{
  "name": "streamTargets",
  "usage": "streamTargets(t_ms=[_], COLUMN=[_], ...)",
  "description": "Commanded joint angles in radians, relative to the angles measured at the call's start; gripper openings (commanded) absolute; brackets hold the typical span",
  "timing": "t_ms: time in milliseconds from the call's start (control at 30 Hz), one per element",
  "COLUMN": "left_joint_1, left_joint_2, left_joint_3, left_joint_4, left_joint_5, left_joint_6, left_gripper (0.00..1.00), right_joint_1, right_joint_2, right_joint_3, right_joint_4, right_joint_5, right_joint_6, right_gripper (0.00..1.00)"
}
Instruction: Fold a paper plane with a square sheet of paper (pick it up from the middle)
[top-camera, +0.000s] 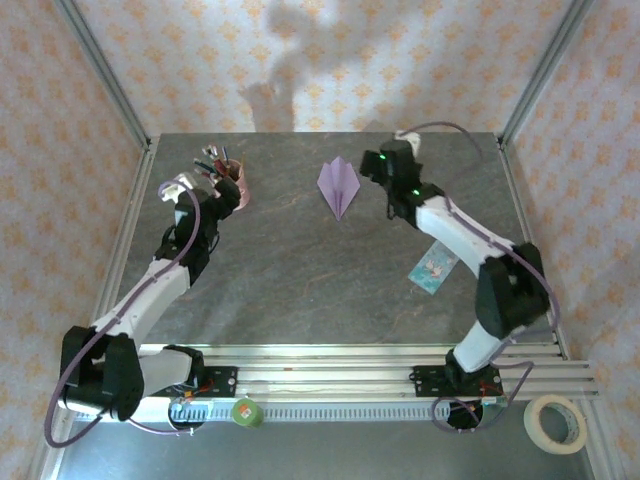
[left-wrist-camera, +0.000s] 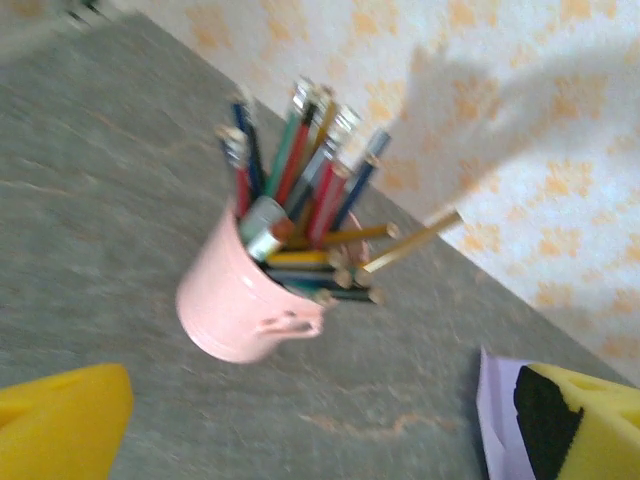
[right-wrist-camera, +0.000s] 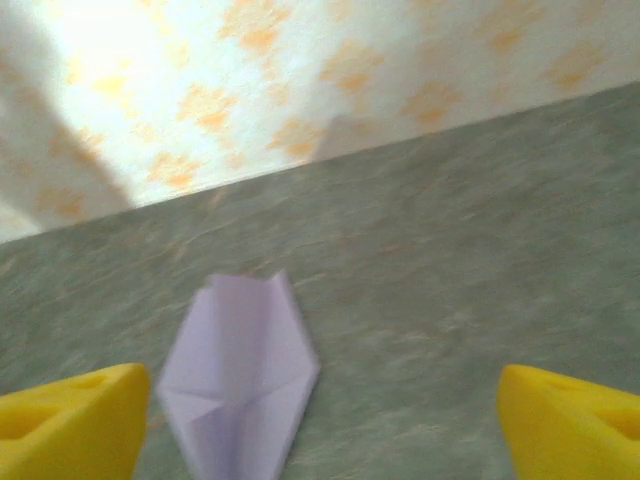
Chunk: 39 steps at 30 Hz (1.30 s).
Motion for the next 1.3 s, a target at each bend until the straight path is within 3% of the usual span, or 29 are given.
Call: streamTargets(t_ms=[0, 167, 300, 400, 500, 633, 867, 1000, 1133, 1267], left_joint_1=[0.016, 0.022, 0.028, 0.063, 0.104, 0.143, 0.194, 0.202, 0.201, 0.170], left_joint_2=[-0.033, -0.028, 0.008, 0.042, 0.068, 0.117, 0.232, 0.321, 0.347, 0.351], left_joint_3=[-0.092, -0.225, -0.299, -0.337, -0.382, -0.450, -0.455, -0.502, -0.498, -0.469], left_joint_4=[0.117, 0.341, 0.489, 0.559, 0.654, 0.838, 0.957, 1.123, 1.126, 1.078], left_joint_5=[-0.235, -0.389, -0.418, -0.364, -0.252, -0.095, 0.129, 0.173, 0.181, 0.132], left_joint_6=[0.102, 0.281, 0.436, 0.486, 0.498, 0.522, 0.546, 0.556, 0.558, 0.577], left_gripper=[0.99, 0.99, 0.99, 0.99, 0.99, 0.99, 0.99, 0.99, 0.99, 0.99], right_joint_1=[-0.072, -0.196, -0.243, -0.269, -0.304, -0.309, -0.316, -0.321, -0.335, -0.339], right_joint_2=[-0.117, -0.226, -0.273, -0.274, -0.239, -0.174, -0.117, -0.110, -0.062, -0.066], right_joint_3=[-0.190, -0.420, -0.646, -0.776, -0.804, -0.870, -0.936, -0.989, -1.016, -1.004], right_joint_4=[0.181, 0.299, 0.553, 0.743, 0.778, 0.969, 1.158, 1.254, 1.353, 1.318], right_joint_5=[0.165, 0.251, 0.309, 0.278, 0.209, 0.131, -0.037, -0.098, -0.125, -0.129], right_joint_6=[0.018, 0.038, -0.058, -0.120, -0.121, -0.197, -0.280, -0.297, -0.290, -0.287], right_gripper=[1.00, 1.00, 1.00, 1.00, 1.00, 1.00, 1.00, 1.00, 1.00, 1.00])
